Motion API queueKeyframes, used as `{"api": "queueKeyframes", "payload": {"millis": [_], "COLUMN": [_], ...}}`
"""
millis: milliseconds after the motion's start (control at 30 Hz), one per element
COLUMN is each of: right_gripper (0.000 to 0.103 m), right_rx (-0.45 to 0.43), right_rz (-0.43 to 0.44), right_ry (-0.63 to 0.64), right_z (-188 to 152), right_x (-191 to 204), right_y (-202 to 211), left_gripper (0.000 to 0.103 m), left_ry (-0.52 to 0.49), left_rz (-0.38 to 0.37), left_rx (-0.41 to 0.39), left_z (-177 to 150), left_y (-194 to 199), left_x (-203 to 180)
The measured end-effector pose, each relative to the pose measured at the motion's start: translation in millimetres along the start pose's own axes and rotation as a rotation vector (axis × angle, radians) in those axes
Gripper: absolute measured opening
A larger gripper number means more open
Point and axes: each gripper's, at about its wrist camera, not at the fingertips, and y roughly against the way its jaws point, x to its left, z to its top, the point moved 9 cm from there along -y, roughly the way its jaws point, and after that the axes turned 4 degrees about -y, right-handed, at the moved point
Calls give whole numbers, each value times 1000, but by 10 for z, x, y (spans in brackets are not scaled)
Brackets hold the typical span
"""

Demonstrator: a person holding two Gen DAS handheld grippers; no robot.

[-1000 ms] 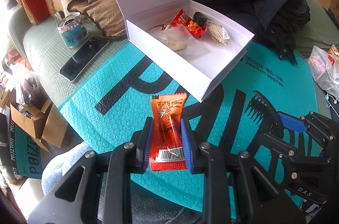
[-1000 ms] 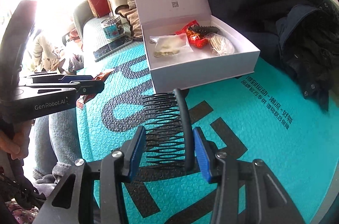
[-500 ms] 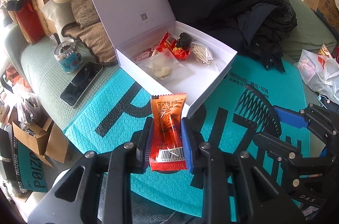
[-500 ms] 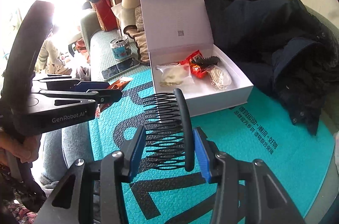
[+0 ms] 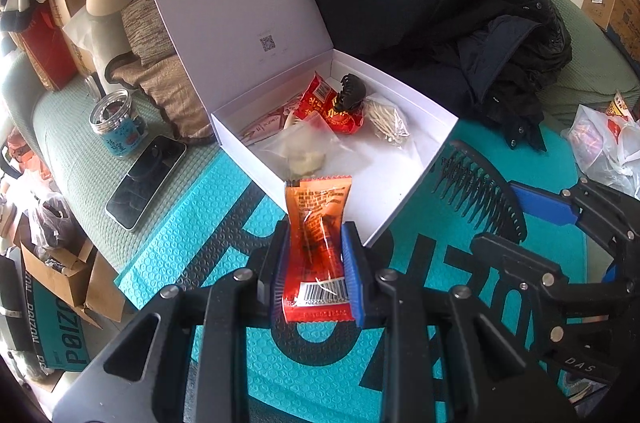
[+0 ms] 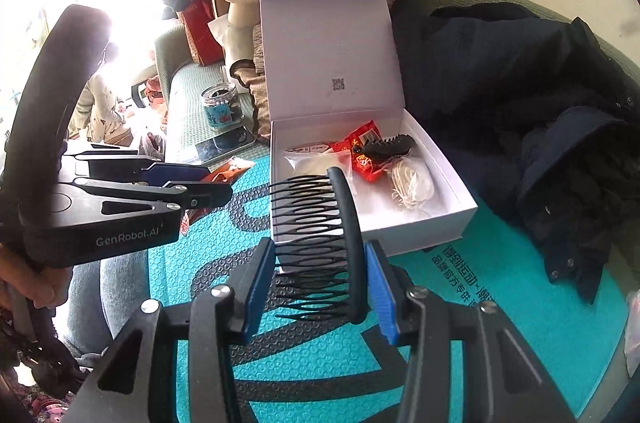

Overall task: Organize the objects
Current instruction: 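Lift the orange packet with the left tool while the right tool lifts the black comb, then carry the orange packet and black comb over the white box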

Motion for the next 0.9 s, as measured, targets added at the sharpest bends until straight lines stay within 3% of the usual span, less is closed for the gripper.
{"api": "queueKeyframes", "payload": {"millis": [567,900], "right_gripper": [46,46], "right_rx": [-30,-28], "right_rz": [7,-1], "right_ry": [10,10], "right_z": [475,642], "right_x": [-296,-452], "right_y": [-626,-975], "left_gripper": [24,24], "left_ry": [-8,-10], "left_rz": [-8,-11], "left_rx": [17,60], "left_z": [660,837], "left_y": [-668,-1120], "left_x": [101,208]}}
